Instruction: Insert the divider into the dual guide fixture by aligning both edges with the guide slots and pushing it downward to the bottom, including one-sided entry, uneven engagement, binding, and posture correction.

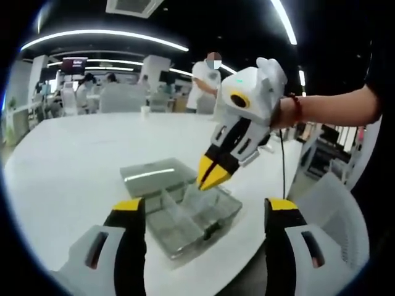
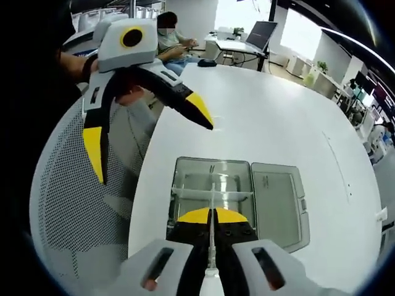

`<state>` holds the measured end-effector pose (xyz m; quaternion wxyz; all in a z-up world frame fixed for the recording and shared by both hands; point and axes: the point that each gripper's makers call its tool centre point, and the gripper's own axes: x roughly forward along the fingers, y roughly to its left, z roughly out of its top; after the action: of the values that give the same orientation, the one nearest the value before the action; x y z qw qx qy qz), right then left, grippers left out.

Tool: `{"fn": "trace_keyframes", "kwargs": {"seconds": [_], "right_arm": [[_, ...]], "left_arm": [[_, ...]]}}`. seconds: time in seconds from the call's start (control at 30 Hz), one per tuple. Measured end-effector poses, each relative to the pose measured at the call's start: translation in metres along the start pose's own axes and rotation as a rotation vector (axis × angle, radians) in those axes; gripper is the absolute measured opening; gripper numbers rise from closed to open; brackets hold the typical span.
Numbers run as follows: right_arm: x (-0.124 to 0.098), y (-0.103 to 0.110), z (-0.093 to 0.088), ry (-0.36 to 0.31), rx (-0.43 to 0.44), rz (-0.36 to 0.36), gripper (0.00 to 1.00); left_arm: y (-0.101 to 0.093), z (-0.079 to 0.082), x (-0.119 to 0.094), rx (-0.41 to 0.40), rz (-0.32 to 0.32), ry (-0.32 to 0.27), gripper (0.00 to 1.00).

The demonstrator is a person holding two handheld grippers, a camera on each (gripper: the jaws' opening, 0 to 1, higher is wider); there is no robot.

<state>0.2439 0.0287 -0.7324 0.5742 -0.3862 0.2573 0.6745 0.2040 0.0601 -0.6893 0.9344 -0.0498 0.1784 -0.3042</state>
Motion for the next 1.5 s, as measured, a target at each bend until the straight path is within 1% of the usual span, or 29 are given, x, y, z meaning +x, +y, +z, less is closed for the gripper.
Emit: {"fn": "trace_keyframes", "kwargs": {"seconds": [0.23,0.33,0.6,0.73,0.9,1.03,1.17,1.23,1.5], "right_arm": [[0.008,0.0,-0.003,0.024,0.009,-0.007,0.0],[0.011,0.0,-0.005,0.037,0.001,-0.012,0.0],[0.018,-0.001,-0.009,0.067,0.0,-0.005,0.0],[0.021,0.0,-0.01,0.09,-0.018,0.002,0.0],[0.029,0.0,-0.015,0.11,-0.021,0.006,0.0],[0.032,0.0,-0.018,0.124,-0.019,0.007,0.0],[0.036,-0.001,-0.021,0.134,-0.012,0.008,0.0],[0.037,-0.001,-0.021,0.141,-0.019,0.006,0.0],[0.039,-0.002,-0.023,0.152,0.009,0.013,0.0]], "left_arm": [[0.001,-0.001,0.0,-0.002,0.0,0.003,0.77],[0.001,0.0,-0.001,-0.008,-0.002,-0.006,0.77],[0.001,0.0,-0.001,-0.005,-0.002,0.001,0.77],[0.001,-0.001,-0.001,-0.004,-0.001,0.004,0.77],[0.0,-0.001,-0.001,-0.01,-0.003,0.011,0.77],[0.001,0.001,-0.001,-0.014,0.004,0.0,0.77],[0.003,-0.001,0.0,-0.018,0.009,0.007,0.77],[0.004,0.0,-0.001,-0.019,0.012,0.0,0.77],[0.003,0.0,-0.001,-0.017,0.016,0.005,0.76]]}}
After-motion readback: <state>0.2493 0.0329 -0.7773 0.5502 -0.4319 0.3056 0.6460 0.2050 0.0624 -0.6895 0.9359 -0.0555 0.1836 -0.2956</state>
